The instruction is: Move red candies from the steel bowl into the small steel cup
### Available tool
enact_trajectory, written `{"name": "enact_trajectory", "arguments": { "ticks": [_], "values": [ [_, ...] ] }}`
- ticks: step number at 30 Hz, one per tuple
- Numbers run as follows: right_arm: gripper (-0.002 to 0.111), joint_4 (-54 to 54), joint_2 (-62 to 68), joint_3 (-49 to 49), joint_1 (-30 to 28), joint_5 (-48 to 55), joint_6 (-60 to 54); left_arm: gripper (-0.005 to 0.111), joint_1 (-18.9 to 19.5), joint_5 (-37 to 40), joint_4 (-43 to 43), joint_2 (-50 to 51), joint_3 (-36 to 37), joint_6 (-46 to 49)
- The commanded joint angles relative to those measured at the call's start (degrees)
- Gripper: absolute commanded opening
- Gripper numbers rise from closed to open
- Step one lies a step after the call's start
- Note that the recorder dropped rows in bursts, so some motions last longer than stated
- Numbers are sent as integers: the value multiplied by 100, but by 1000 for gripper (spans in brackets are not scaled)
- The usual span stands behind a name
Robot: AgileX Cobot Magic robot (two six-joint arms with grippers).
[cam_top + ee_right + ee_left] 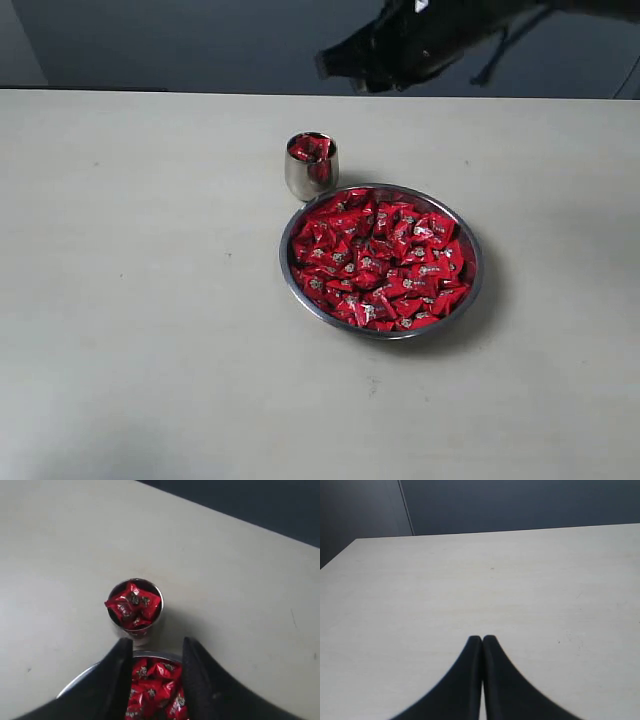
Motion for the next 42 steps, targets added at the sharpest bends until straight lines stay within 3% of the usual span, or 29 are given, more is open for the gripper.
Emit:
{"name": "enact_trajectory", "arguments": {
  "ticks": [1, 9, 16, 19, 24, 31, 42],
  "values": [
    [34, -335, -1176, 1619, -187, -1175, 410, 0, -47, -45, 11, -27, 26, -8],
    [34, -335, -2675, 3219, -1058, -1544, 658, 0, -47, -45, 11, -27, 26, -8],
    [33, -356, -3932, 4204, -1291, -1783, 1024, 0, -47, -45, 11, -27, 26, -8],
    [22, -657, -4210, 4478, -1454, -1729, 1024, 0, -47, -45, 11, -27, 26, -8],
    [-1, -747, -4392, 4744, -1934, -1706, 1024, 0, -47, -45, 11, -27, 26, -8],
    [-1, -705, -4408, 4781, -2497, -1433, 1190, 0, -47, -45, 11, -27, 26, -8],
    [-1, -903, -5170, 4781, -2497, -1292, 1283, 0, -47, -45, 11, -27, 26, -8]
  ]
}}
